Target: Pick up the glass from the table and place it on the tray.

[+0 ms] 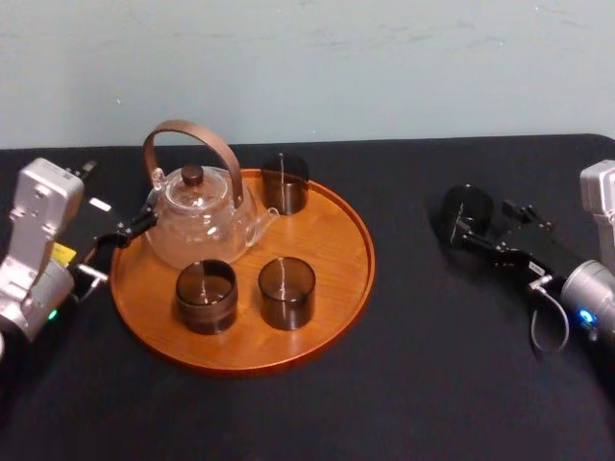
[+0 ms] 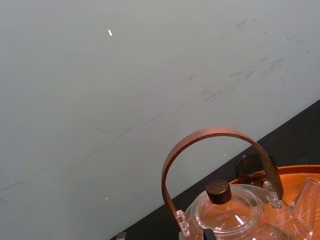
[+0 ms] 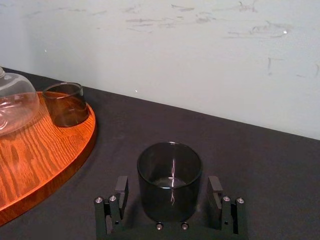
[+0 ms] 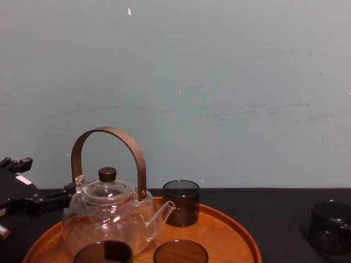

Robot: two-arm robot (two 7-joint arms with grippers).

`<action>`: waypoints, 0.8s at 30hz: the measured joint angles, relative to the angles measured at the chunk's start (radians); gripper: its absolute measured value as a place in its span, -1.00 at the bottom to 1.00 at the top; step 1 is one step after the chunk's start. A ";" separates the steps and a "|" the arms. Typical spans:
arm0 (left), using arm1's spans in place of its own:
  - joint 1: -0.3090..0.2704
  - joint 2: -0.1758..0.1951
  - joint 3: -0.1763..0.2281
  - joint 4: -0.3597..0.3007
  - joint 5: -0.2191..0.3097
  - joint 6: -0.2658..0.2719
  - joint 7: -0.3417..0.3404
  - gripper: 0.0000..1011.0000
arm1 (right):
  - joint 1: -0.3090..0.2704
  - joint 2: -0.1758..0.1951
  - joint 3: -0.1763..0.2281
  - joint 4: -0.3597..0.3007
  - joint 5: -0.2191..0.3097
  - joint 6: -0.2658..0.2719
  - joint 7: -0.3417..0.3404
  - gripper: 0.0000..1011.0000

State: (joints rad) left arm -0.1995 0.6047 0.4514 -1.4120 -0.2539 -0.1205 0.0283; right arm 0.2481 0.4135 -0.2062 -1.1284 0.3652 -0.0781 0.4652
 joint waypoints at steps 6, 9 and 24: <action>0.000 0.000 0.000 0.000 0.000 0.000 0.000 0.98 | 0.041 -0.013 -0.011 0.056 -0.007 -0.010 0.007 0.98; 0.000 0.000 0.000 0.000 0.000 0.000 0.000 0.98 | 0.063 -0.021 -0.016 0.088 -0.015 -0.016 0.007 0.98; 0.000 0.000 0.000 0.000 0.000 0.000 0.000 0.98 | 0.141 -0.053 -0.032 0.199 -0.032 -0.029 0.028 0.98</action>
State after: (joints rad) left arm -0.1995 0.6047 0.4514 -1.4120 -0.2539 -0.1205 0.0283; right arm 0.3889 0.3604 -0.2387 -0.9298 0.3328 -0.1070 0.4928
